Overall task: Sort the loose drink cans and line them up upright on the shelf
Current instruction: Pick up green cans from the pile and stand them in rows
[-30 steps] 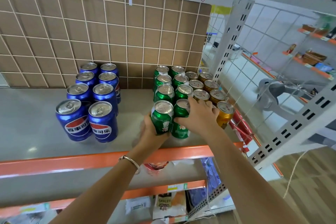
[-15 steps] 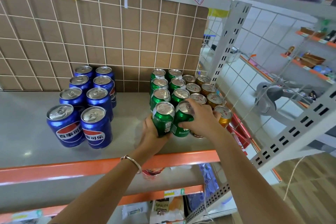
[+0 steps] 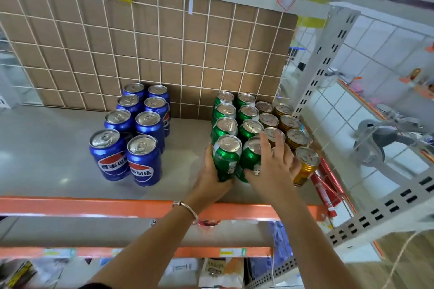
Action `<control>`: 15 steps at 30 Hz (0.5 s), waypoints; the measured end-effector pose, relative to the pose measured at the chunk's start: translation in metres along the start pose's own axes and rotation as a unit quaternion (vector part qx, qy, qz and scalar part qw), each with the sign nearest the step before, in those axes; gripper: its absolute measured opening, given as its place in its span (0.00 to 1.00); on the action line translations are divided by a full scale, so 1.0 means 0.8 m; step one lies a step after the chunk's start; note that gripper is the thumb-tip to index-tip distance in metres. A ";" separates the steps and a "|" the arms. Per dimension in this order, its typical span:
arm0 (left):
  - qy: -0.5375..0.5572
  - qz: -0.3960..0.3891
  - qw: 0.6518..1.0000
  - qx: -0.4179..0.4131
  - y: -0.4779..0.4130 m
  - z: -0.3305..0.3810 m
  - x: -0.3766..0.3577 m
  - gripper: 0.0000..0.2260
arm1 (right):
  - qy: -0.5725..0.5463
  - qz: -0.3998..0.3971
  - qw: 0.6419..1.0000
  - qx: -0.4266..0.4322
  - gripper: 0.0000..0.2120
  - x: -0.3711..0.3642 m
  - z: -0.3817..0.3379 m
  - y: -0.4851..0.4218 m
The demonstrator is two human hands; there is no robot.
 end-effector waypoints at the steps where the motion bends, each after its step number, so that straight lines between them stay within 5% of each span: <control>1: -0.005 0.011 1.000 0.001 0.004 0.003 0.000 0.41 | -0.010 0.017 1.000 0.007 0.45 -0.007 -0.002 0.007; 5: -0.146 0.040 0.988 0.042 0.032 0.016 0.003 0.40 | -0.038 0.042 0.998 -0.007 0.45 -0.037 -0.005 0.034; 12: -0.431 -0.042 0.902 -0.006 0.114 -0.006 0.027 0.25 | -0.065 0.036 0.997 -0.027 0.44 -0.082 -0.033 0.079; 15: -0.528 -0.096 0.843 0.014 0.161 -0.031 0.051 0.23 | -0.040 0.019 0.999 0.031 0.43 -0.135 -0.096 0.114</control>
Point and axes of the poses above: each hand's wrist, its own y-axis away from the middle knuckle, its own x-axis out of the back of the hand, z = x × y, the point moved 3 cm from there along -y, towards the middle knuckle, and after that the axes turned 14 degrees about -z, right-handed, at the moved point
